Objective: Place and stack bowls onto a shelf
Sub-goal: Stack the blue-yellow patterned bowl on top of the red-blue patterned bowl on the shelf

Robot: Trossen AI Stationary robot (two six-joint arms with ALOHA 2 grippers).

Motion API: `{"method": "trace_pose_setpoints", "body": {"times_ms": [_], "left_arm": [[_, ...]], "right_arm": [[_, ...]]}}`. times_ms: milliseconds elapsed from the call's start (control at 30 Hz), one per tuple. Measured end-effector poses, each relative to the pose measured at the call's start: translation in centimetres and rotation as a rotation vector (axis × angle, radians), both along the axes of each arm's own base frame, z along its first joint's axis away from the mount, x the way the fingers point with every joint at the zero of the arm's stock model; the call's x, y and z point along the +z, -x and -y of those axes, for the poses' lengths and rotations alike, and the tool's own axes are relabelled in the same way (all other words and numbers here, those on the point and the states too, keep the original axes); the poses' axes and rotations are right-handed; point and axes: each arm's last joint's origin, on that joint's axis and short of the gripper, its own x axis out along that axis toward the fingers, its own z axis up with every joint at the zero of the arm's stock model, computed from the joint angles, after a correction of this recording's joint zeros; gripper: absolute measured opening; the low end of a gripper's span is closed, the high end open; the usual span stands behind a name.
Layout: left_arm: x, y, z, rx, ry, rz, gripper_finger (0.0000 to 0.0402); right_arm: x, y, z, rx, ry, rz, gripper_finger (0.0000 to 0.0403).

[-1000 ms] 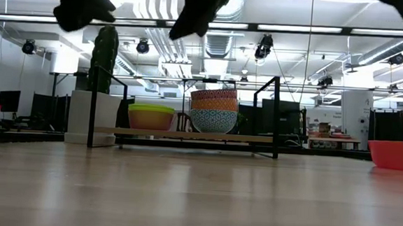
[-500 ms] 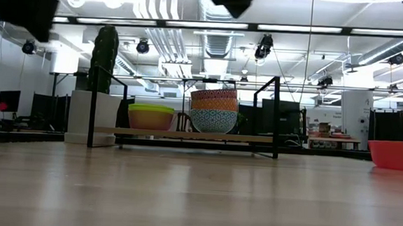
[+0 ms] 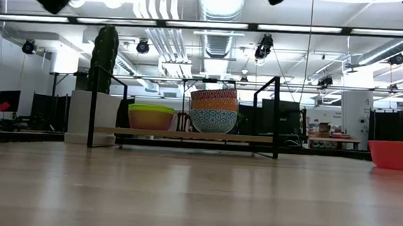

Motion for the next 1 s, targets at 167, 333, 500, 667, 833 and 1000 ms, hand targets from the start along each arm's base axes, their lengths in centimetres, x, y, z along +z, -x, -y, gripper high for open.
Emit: {"method": "trace_pose_setpoints", "body": {"times_ms": [167,333,500,667,833,1000], "left_arm": [[-0.5,1.1,2.0,0.092,-0.011,-0.016,0.0128],[-1.9,2.5,3.7,0.152,-0.065,-0.023,0.0153],[-3.5,2.5,4.2,0.155,-0.11,-0.035,0.0153],[-4.8,2.0,4.8,0.147,-0.112,-0.035,0.0134],[-5.5,1.5,5.3,0.125,-0.084,-0.01,0.0077],[-5.0,1.2,5.6,0.118,-0.067,0.002,0.001]], "right_arm": [[0.3,1.0,0.3,0.002,-0.008,0.053,0.0068],[0.5,1.1,0.3,0.01,0.006,0.073,0.0068],[0.3,0.9,0.2,0.012,0.013,0.065,0.0068],[0.2,0.8,0.0,0.022,0.018,0.061,0.0068],[0.2,0.9,-0.2,0.049,0.06,0.074,0.0068],[0.3,1.1,-0.1,0.072,0.112,0.088,0.0068]]}}
